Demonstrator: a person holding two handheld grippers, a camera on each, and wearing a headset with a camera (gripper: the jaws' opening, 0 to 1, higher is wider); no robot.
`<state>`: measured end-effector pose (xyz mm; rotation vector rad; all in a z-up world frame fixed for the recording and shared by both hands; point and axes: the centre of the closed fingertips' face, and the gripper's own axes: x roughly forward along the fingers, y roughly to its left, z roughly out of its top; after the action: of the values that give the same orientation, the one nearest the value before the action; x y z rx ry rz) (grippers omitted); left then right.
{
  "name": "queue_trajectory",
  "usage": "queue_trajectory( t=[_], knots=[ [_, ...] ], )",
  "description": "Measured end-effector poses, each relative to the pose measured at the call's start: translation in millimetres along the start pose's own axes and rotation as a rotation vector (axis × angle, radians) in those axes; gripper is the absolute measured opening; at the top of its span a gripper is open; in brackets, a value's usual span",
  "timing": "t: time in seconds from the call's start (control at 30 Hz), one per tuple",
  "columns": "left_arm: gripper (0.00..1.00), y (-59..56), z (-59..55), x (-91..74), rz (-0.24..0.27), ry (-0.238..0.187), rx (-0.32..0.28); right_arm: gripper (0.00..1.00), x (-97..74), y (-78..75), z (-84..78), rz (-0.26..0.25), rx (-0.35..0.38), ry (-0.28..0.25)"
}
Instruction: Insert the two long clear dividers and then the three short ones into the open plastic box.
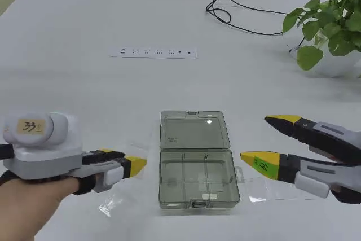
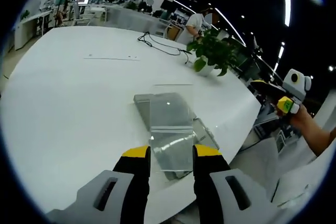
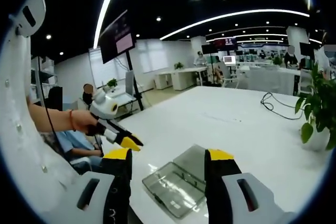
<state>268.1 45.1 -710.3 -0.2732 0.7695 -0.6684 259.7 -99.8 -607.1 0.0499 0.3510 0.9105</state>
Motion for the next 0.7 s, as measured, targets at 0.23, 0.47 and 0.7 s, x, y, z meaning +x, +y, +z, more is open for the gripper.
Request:
queue_trajectory(
  t=[0.23, 0.47, 0.7],
  knots=[
    [0.3, -35.7, 11.9, 13.1, -0.067, -0.059, -0.012, 0.42, 22.0, 8.5, -2.5, -0.033, 0.098, 0.018],
    [0.3, -68.6, 25.7, 17.5, -0.121, -0.108, 0.021, 0.3, 42.0, 22.0, -19.2, -0.043, 0.154, 0.051],
    [0.3, -80.5, 27.2, 21.7, -0.138, -0.111, 0.045, 0.2, 45.6, 14.7, -25.3, -0.079, 0.251, 0.04]
  ],
)
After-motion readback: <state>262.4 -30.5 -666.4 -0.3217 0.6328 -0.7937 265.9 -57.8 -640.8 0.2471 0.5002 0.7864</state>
